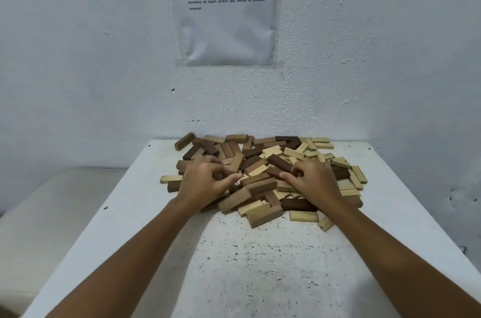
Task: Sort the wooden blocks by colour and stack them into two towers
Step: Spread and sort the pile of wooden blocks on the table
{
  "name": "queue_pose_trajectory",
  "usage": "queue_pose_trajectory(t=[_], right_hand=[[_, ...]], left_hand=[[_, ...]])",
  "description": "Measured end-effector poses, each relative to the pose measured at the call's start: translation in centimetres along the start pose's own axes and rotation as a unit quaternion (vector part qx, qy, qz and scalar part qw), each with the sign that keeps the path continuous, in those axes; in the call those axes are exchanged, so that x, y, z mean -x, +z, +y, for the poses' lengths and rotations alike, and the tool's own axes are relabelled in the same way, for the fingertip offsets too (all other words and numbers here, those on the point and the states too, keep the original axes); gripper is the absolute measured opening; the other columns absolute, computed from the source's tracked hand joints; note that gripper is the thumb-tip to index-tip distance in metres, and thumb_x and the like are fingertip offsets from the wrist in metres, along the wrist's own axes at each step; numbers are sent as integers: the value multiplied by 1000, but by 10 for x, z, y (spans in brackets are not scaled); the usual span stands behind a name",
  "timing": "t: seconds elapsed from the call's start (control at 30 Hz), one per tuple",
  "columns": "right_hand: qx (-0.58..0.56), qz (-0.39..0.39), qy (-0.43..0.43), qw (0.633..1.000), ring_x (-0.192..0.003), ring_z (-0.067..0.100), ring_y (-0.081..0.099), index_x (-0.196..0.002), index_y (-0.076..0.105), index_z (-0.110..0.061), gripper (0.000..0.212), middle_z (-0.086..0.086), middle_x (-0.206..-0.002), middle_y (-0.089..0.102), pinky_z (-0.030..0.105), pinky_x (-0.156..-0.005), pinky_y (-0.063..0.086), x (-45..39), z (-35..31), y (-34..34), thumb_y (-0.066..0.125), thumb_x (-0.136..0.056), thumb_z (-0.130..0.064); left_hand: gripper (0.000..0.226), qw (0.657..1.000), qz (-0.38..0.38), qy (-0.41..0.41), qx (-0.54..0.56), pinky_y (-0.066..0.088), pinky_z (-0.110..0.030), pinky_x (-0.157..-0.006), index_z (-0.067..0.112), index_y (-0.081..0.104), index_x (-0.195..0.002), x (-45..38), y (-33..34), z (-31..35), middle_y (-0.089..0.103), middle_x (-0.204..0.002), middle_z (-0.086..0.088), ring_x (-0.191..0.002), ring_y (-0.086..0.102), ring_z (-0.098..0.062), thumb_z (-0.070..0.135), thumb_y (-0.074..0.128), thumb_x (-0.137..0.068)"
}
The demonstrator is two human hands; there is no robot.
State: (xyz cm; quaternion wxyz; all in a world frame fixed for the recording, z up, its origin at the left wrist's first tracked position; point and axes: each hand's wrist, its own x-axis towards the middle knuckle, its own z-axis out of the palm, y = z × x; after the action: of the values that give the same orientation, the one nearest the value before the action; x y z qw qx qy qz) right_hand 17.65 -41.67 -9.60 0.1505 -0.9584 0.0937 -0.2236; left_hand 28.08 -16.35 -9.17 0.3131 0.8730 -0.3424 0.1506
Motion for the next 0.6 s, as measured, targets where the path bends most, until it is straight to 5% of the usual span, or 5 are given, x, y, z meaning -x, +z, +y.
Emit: queue_pose_trajectory(t=[0.1, 0.23, 0.3, 0.4, 0.6], right_hand=[[58, 13, 22, 998, -90, 21, 60, -103, 69, -15, 40, 4, -100, 64, 29, -70, 40, -19, -12, 6, 61, -89, -51], [33, -6, -57, 998, -126, 28, 43, -134, 54, -20, 57, 9, -135, 51, 42, -101, 37, -11, -23, -11, 52, -91, -57], [42, -128, -102, 986, -148, 27, 5, -151, 24, -38, 93, 2, -161, 12, 49, -117, 9, 11, -18, -26, 40, -73, -85], [109, -244, -113, 957, -141, 25, -36, -150, -13, -46, 119, -4, -153, -35, 51, -113, -19, 37, 0, -28, 26, -52, -101], [35, -160, -116, 980, -139, 9, 24, -147, 34, -41, 100, -12, -155, 28, 42, -114, 11, 13, 18, -14, 32, -62, -94]], left_hand=[[47, 997, 33, 14, -72, 49, -40, -79, 17, 74, -80, -27, 11, 10, 69, -78, 3, -79, 61, -18, 60, 56, -85], [57, 993, 40, 106, -24, 44, -37, -85, 18, 72, -101, -25, 1, 29, 70, -102, 1, -100, 58, -16, 66, 47, -85], [86, 985, -79, 138, -70, 33, -45, -107, 26, 57, -131, -1, -6, 30, 51, -141, 2, -133, 38, -17, 86, 42, -72], [121, 963, -183, 102, -169, -7, -57, -118, 35, 20, -153, 31, -1, 19, -1, -163, 2, -150, -10, -23, 102, 34, -54], [113, 973, -166, 68, -146, 9, -49, -119, 32, 39, -146, 5, 15, 21, 23, -159, 1, -147, 11, -19, 100, 25, -58]])
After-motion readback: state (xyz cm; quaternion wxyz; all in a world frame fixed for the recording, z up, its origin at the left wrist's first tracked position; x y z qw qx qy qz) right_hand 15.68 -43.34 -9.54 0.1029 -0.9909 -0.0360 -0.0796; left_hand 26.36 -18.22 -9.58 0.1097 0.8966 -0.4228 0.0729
